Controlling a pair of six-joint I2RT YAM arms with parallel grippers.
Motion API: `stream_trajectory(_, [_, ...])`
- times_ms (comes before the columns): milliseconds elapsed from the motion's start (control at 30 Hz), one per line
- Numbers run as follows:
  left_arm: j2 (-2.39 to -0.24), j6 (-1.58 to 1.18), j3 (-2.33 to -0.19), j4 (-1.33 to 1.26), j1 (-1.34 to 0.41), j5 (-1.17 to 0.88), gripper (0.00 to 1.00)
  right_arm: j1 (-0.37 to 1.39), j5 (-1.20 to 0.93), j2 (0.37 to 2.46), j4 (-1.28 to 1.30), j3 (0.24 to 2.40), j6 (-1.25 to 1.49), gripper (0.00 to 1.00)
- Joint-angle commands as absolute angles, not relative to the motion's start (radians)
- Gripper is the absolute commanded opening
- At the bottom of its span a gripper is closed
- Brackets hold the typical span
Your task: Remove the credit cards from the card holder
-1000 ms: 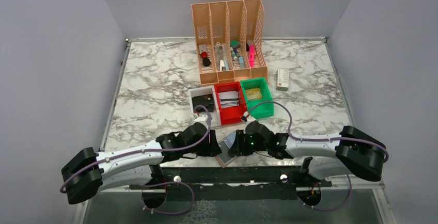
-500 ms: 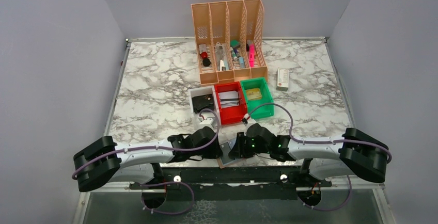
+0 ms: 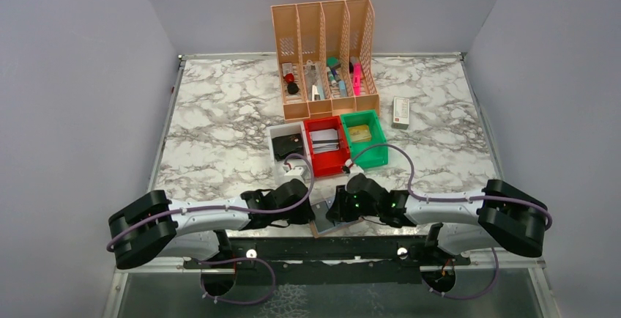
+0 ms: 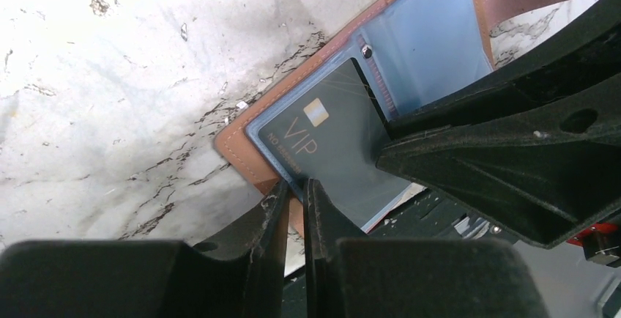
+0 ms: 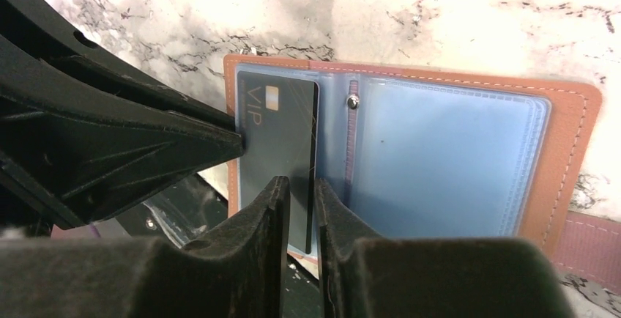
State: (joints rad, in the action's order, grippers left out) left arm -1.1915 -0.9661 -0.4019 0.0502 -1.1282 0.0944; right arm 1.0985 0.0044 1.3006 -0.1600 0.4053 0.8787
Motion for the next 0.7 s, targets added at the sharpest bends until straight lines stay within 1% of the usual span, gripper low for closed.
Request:
stream_trajectory(0, [-1.219, -0.957, -0.399, 0.062, -1.138, 0.123, 0.15, 1.103, -0.029, 1.301, -0.208, 0.391, 0.889, 0.21])
stream_trajectory(100, [-1.222, -0.954, -0.395, 0.062, -1.140, 0.123, 0.13, 1.098, -0.051, 1.273, -0.245, 0.367, 0.899, 0.15])
stream_trajectory(267, [-1.227, -0.952, -0.384, 0.063, -1.142, 0.130, 0.06, 1.059, -0.112, 1.220, -0.299, 0.321, 0.911, 0.04])
stream_trajectory(433, [-1.227, -0.957, -0.367, 0.062, -1.142, 0.139, 0.00, 0.990, -0.224, 1.203, -0.365, 0.279, 0.905, 0.02])
stream_trajectory(533, [-1.227, -0.959, -0.360, 0.062, -1.143, 0.143, 0.00, 0.954, -0.302, 1.231, -0.397, 0.275, 0.897, 0.01])
stream_trajectory(667, [-1.226, -0.960, -0.353, 0.063, -1.143, 0.142, 0.00, 0.916, -0.328, 1.244, -0.412, 0.255, 0.901, 0.01])
